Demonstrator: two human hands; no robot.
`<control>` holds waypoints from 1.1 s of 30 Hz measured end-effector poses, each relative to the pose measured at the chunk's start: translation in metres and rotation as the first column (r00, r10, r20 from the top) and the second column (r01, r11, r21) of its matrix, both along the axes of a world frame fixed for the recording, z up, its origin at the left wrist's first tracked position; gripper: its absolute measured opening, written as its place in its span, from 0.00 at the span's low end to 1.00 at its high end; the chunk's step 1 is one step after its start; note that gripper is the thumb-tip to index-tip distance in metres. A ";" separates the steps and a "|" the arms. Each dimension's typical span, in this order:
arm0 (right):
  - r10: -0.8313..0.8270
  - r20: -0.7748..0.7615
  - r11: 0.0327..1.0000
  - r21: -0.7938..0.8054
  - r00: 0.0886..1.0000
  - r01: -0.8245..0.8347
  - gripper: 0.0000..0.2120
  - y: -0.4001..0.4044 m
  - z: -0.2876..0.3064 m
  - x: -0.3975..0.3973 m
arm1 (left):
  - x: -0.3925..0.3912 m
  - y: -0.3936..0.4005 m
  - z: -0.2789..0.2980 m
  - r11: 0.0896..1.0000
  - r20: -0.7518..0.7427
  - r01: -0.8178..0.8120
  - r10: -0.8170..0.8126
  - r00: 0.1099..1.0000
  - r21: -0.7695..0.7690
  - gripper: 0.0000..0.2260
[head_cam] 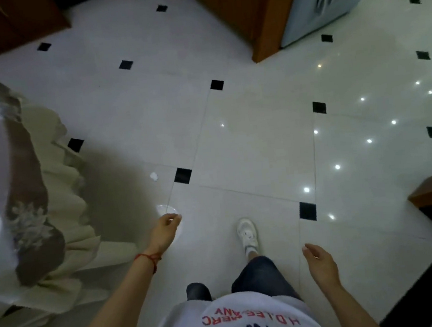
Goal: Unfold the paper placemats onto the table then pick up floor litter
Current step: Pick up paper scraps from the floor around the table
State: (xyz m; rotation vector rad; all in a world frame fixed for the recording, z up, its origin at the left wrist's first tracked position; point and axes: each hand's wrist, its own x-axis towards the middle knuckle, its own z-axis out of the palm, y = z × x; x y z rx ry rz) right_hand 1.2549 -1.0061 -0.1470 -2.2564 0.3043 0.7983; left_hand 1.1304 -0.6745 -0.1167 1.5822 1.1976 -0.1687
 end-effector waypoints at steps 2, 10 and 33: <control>0.063 -0.017 0.998 0.019 0.998 -0.063 0.17 0.022 -0.003 0.046 | 0.028 0.015 0.001 0.996 0.009 -0.090 0.090 0.996 0.004 0.12; 0.314 -0.040 0.950 0.017 0.949 -0.313 0.16 0.126 0.021 0.229 | 0.087 0.031 0.003 0.920 -0.040 -0.386 0.384 0.922 -0.070 0.10; 0.728 -0.080 0.680 -0.050 0.681 -0.732 0.14 0.515 0.017 0.415 | 0.228 0.330 0.009 0.720 0.089 -0.690 0.694 0.715 -0.075 0.12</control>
